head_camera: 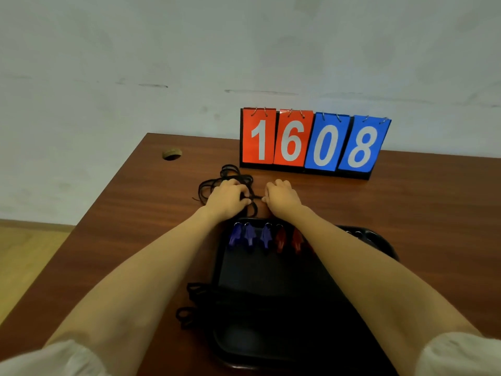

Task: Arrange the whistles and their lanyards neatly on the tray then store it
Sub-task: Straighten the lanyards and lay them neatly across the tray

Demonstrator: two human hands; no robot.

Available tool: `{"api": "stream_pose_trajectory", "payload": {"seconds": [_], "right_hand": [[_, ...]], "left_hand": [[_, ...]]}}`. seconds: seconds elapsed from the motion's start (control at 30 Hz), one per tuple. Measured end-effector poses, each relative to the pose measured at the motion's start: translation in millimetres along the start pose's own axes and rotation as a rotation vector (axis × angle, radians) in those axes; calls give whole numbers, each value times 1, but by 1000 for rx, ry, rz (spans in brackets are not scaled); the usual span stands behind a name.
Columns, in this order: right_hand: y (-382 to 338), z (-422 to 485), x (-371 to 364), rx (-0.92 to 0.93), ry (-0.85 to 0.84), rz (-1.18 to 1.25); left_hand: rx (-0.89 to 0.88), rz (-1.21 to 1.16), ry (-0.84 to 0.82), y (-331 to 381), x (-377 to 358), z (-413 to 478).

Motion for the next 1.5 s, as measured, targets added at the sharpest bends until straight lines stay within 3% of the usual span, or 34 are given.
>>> {"api": "stream_pose_trajectory", "payload": {"seconds": [0.13,0.3,0.47,0.57,0.67,0.77,0.93,1.03,1.13,1.2,1.33,1.5], "right_hand": [[2,-5,2,24,-12,-48],[21,-27,45,-19,134,131],[-20,-67,119,231,302,159],[-50,-96,160,354,385,86],[-65,-120,194,391,470,-6],[-51,-135,223,314,549,22],[-2,-149,236,143,629,228],[21,-155,238,41,641,360],[37,-154,233,-33,615,682],[34,-151,219,-42,526,727],[19,-140,190,-31,412,556],[-2,-127,182,-42,389,711]], "left_hand": [[130,3,67,-27,6,-9],[241,85,11,-35,15,-31],[7,-229,325,36,77,-43],[-91,-364,370,81,117,-46],[-83,-219,377,100,140,-49],[-2,-26,320,89,137,-54],[143,-164,173,58,117,-64],[180,-202,179,53,116,-66],[168,-470,256,63,131,-66],[134,-612,347,77,151,-67],[-5,-483,437,104,180,-64],[-51,-410,372,115,187,-61]]}}
Point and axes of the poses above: each hand's wrist, its own z-axis towards the middle knuckle, its own x-axis out of the back of the hand, y = z × x, the point moved 9 cm from there along z, towards the middle knuckle, and after that the axes turned 9 degrees about z, right-handed, at the moved point
